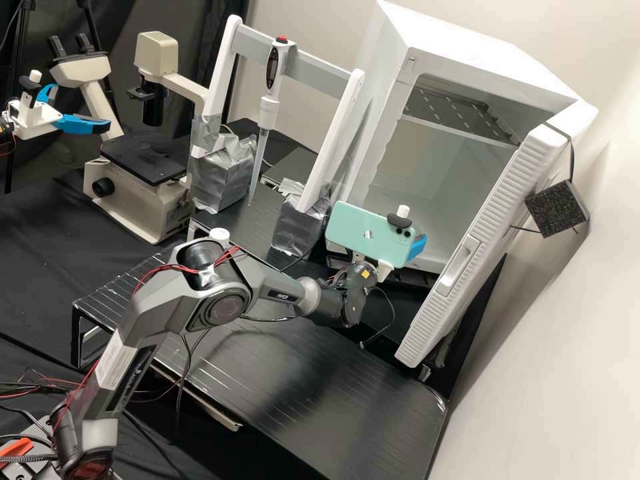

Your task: Move the petri dish to the microscope

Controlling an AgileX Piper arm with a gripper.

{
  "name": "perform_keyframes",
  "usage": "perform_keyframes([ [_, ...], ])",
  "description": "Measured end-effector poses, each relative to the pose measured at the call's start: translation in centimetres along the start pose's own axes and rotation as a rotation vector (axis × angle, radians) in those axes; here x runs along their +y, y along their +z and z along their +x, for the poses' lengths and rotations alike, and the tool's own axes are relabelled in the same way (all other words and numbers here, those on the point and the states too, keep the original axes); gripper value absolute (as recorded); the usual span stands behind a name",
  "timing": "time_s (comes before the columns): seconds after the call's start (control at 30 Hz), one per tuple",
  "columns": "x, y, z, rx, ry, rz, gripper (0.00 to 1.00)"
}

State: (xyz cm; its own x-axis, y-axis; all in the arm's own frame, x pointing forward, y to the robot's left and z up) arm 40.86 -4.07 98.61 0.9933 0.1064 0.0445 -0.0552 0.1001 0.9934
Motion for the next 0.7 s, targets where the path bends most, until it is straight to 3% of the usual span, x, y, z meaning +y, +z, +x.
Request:
perform_keyframes([
  [0.27, 0.1, 0.5, -4.2, 0.031, 0.03, 0.038, 0.0],
  [0.43, -0.5, 1.0, -7.1, 0.042, 0.045, 0.079, 0.0],
  [0.5, -0.8, 0.9, -8.5, 0.054, 0.051, 0.075, 0.0],
  [0.7, -1.5, 0.0, -12.3, 0.027, 0.03, 0.024, 0.0],
])
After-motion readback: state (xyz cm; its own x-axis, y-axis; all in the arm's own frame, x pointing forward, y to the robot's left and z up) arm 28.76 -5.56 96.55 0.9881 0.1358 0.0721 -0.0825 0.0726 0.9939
